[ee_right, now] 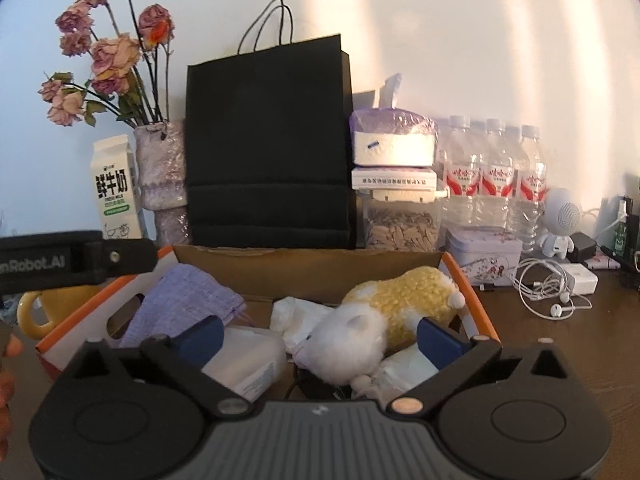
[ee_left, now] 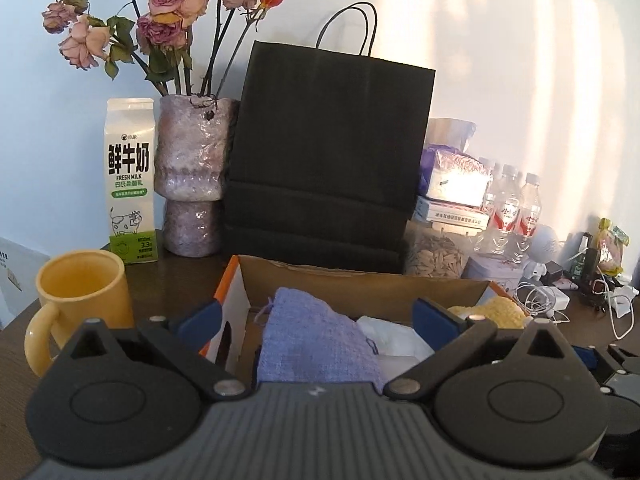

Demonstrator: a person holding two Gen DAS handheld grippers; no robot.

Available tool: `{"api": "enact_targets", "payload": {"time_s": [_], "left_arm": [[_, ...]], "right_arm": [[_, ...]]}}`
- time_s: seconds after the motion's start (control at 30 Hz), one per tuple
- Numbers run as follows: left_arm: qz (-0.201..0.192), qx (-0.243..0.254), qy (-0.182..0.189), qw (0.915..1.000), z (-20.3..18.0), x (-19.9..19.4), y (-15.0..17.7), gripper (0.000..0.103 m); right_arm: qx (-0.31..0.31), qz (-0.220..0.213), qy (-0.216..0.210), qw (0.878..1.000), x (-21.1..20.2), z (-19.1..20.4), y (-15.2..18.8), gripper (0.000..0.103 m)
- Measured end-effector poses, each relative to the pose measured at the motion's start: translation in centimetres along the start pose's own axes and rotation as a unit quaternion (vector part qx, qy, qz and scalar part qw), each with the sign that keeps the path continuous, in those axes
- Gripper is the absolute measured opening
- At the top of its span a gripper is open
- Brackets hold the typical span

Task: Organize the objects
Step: 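Carry the cap and orange item into the box, opening both grippers, then move both tools back out of the box, right gripper over the two caps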

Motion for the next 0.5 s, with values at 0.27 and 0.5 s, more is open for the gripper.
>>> {"api": "enact_targets", "payload": {"time_s": [0.27,0.5], "left_arm": [[0.004,0.002,-0.001,1.0000,-0.05,-0.05,0.15,0.103],[0.005,0.003,-0.001,1.0000,-0.11,-0.13,0.24,0.103]], "right_arm": [[-0.002,0.001,-0.001,1.000,-0.05,0.11,0.11,0.103],[-0.005,0.001,-0.002,1.000,-0.17,0.39,0.19,0.103]]}}
Point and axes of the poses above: each gripper's, at about its wrist camera, not at the fingertips, and x roughly the way its jaws point, z to its left, y to its underside, the point moved 9 cm from there along x, roughly the way its jaws point, and after that the axes turned 5 degrees about y, right-handed, at the moved point
